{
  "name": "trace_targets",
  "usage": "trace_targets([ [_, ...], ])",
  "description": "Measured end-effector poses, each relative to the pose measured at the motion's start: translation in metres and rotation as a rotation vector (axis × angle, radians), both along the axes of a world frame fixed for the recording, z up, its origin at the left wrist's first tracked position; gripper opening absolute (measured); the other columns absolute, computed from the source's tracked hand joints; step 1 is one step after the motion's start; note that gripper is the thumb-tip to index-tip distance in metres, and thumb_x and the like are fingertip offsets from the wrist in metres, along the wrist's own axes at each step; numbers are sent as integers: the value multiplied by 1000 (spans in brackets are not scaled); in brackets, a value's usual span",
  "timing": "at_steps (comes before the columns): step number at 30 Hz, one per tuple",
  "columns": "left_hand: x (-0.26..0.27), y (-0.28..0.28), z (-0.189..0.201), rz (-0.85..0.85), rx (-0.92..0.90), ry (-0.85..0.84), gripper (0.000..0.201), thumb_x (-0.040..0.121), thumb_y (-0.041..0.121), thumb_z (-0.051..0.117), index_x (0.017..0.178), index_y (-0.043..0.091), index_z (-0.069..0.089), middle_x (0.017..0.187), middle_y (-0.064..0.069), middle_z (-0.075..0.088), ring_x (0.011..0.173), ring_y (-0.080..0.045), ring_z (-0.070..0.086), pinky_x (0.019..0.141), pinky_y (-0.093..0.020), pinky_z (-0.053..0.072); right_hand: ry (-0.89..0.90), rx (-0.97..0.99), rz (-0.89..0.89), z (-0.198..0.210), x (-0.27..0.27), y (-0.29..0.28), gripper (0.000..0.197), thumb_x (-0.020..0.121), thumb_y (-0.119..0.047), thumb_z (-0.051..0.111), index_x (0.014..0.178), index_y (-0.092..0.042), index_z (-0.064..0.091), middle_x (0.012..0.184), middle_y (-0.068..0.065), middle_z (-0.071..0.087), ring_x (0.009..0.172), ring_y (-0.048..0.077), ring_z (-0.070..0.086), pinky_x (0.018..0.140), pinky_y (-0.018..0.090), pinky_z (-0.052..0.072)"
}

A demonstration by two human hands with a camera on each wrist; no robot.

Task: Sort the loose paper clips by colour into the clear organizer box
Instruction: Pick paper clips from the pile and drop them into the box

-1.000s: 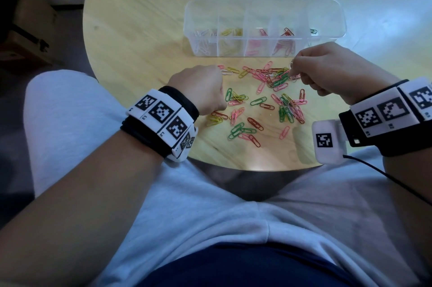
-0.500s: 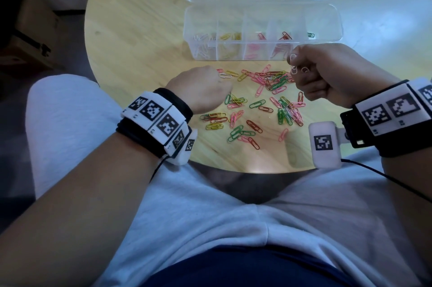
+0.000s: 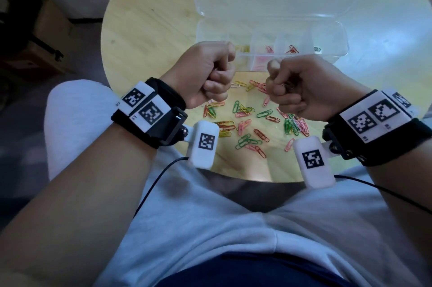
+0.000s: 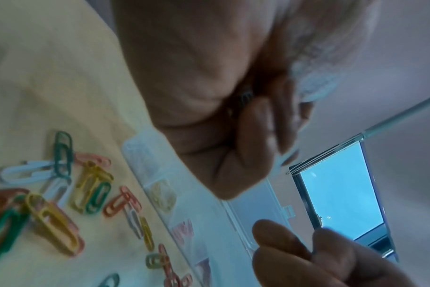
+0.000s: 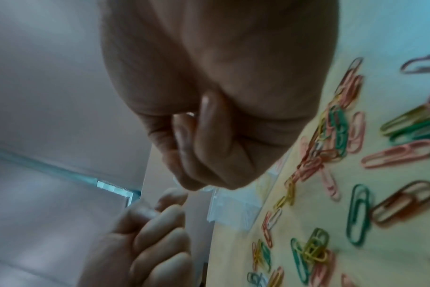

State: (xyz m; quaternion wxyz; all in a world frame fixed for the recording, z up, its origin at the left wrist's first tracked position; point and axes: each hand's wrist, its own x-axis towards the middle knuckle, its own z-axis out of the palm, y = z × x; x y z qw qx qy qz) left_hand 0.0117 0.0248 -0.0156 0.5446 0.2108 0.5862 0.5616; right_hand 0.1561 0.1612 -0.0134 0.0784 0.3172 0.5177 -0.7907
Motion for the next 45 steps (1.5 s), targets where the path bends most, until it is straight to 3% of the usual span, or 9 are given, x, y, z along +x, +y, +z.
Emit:
trace_targets([
  [9, -31, -5, -5, 311, -207, 468, 26, 82, 21, 38, 58, 16, 46, 43, 7, 30, 36, -14, 18, 42, -19, 18, -79, 570, 21, 29, -78, -24, 13, 89, -10, 50, 76, -11, 52, 70, 7, 51, 54, 19, 42, 50, 27, 33],
  [15, -34, -7, -5, 364, -274, 624, 27, 83, 18, 41, 58, 17, 51, 58, 1, 47, 49, -17, 36, 56, -29, 29, -41, 618, -53, 40, -117, -24, 25, 93, -24, 53, 111, -6, 55, 90, 11, 62, 77, 23, 60, 81, 30, 57],
  [21, -25, -6, 2, 292, -240, 674, 23, 72, 31, 37, 63, 19, 54, 74, -1, 51, 69, -16, 45, 65, -30, 34, -35, 560, -4, 30, -100, -20, 59, 93, -49, 53, 143, -20, 41, 119, -1, 52, 111, 19, 55, 103, 37, 44],
  [30, -32, 22, 15, 117, -243, 862, 28, 89, 28, 38, 83, 17, 62, 69, -2, 42, 60, -17, 39, 61, -27, 32, 30, 481, -106, 12, 0, -19, 27, 98, -32, 53, 123, -22, 56, 111, 9, 68, 92, 27, 70, 84, 41, 55],
  [35, -38, 45, 4, 40, -526, 1238, 33, 92, 39, 28, 99, 20, 55, 113, -4, 51, 114, -25, 40, 89, -43, 21, 41, 480, -158, 3, 24, -11, 22, 99, -27, 52, 118, -19, 59, 107, 15, 69, 81, 27, 68, 78, 42, 51],
  [38, -36, 45, -6, -86, -613, 1259, 43, 95, 48, 23, 107, 17, 50, 136, -9, 41, 130, -25, 28, 104, -52, 16, 63, 468, -214, 0, 29, -6, 19, 99, -25, 51, 114, -18, 60, 100, 12, 69, 80, 28, 66, 75, 40, 51],
  [41, -31, 32, -2, -143, -549, 1190, 63, 97, 58, 19, 148, 23, 29, 158, -3, 24, 145, -21, 13, 111, -53, 8, 73, 457, -270, -2, 36, 1, 15, 99, -24, 51, 109, -17, 61, 95, 10, 68, 77, 28, 66, 72, 37, 50],
  [43, -27, 21, 4, -158, -484, 1179, 64, 98, 58, 24, 154, 28, 14, 160, 0, 18, 147, -20, 10, 112, -51, 8, 74, 457, -276, -5, 40, 5, 13, 99, -22, 51, 103, -18, 63, 92, 8, 68, 74, 27, 65, 72, 37, 49],
  [45, -23, 11, 11, -139, -391, 1208, 61, 97, 53, 35, 151, 30, 23, 155, 1, 31, 143, -21, 22, 113, -49, 18, 74, 468, -258, -8, 41, 6, 13, 99, -19, 51, 98, -19, 64, 87, 7, 69, 72, 25, 64, 70, 35, 48],
])
